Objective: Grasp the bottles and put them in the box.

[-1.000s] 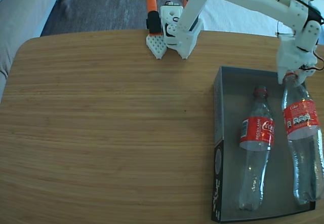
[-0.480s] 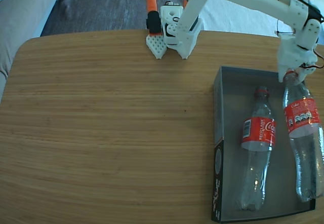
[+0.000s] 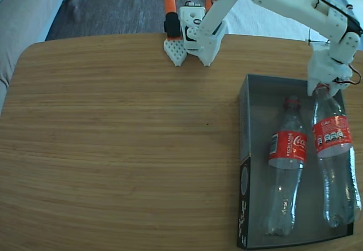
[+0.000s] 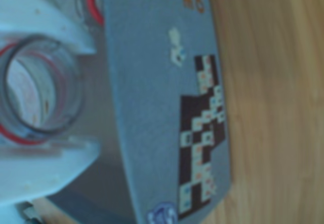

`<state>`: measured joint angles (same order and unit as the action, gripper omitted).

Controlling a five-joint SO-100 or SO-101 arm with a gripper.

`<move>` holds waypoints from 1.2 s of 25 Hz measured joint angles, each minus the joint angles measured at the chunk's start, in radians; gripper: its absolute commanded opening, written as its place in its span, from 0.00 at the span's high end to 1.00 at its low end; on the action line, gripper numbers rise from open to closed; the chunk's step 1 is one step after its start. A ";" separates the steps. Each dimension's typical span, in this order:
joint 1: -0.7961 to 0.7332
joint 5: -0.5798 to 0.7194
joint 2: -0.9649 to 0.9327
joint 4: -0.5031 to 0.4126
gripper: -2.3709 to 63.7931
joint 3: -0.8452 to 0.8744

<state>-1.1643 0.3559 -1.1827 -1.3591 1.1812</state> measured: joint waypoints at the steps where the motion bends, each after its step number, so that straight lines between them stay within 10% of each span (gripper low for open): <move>1: 0.000 -0.002 0.000 0.000 0.96 0.000; 4: 0.000 0.000 0.000 0.000 0.89 0.000; 10: 0.057 -0.061 0.000 0.000 0.12 -0.002; 12: 0.061 -0.057 0.000 0.000 0.01 -0.006; 30: 0.377 -0.028 -0.170 -0.002 0.05 -0.009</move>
<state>-0.7869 0.3283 -1.3530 -1.3606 1.1720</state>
